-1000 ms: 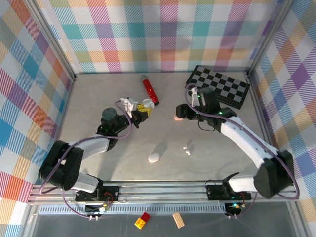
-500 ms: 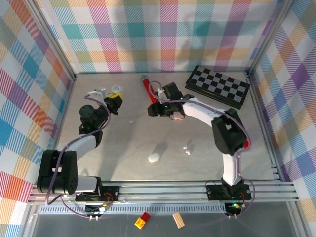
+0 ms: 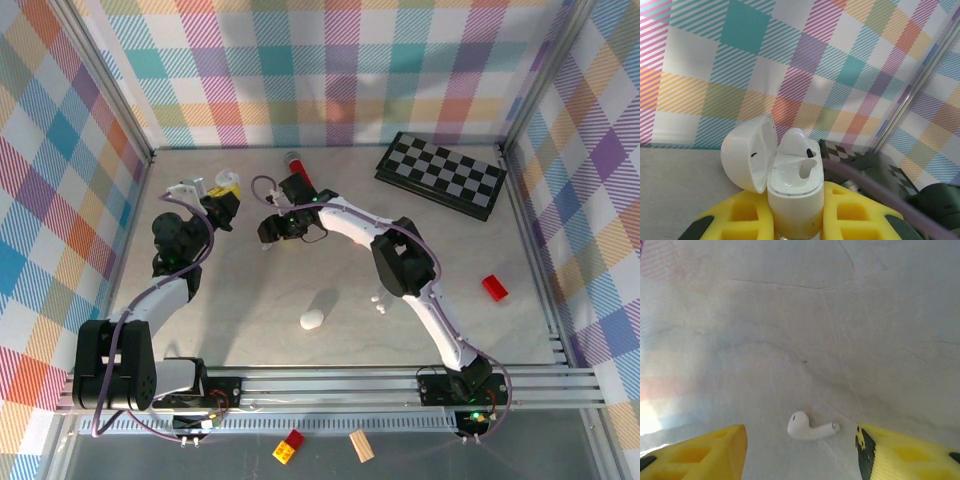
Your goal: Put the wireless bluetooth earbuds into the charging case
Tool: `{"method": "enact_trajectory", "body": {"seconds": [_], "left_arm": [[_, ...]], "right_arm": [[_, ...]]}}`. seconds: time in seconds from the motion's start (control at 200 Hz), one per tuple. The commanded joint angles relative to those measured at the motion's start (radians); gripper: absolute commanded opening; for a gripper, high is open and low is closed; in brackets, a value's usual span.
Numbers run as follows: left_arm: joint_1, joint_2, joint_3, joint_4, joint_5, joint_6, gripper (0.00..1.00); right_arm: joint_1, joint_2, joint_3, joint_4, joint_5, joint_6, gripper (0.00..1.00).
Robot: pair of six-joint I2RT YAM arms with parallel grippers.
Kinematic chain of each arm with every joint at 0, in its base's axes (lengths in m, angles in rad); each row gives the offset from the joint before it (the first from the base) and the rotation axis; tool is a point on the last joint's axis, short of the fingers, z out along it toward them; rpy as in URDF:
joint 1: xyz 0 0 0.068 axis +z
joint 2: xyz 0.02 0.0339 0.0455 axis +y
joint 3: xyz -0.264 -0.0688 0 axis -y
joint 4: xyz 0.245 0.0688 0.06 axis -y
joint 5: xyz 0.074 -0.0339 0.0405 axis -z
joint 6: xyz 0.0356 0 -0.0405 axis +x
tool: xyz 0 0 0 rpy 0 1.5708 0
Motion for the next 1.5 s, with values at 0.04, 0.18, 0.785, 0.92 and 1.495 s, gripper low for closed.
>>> {"method": "enact_trajectory", "body": {"seconds": [0.04,0.18,0.785,0.92,1.495], "left_arm": [[0.012,-0.027,0.008,-0.005,0.001,-0.016,0.07],[0.013,-0.030,0.011,-0.004,0.008,-0.021,0.07],[0.013,-0.031,0.014,-0.001,0.029,-0.028,0.07],[0.013,-0.036,0.010,-0.005,0.034,-0.016,0.07],[0.025,-0.135,0.023,-0.199,-0.020,0.101,0.07]], "right_arm": [[0.018,0.066,0.111,-0.092,0.003,-0.056,0.59],[0.022,0.097,0.161,-0.117,0.020,-0.083,0.59],[0.038,0.143,0.230,-0.186,-0.065,-0.155,0.51],[0.054,0.130,0.229,-0.255,-0.021,-0.203,0.50],[0.114,0.098,0.215,-0.395,0.232,-0.274,0.33]]}}
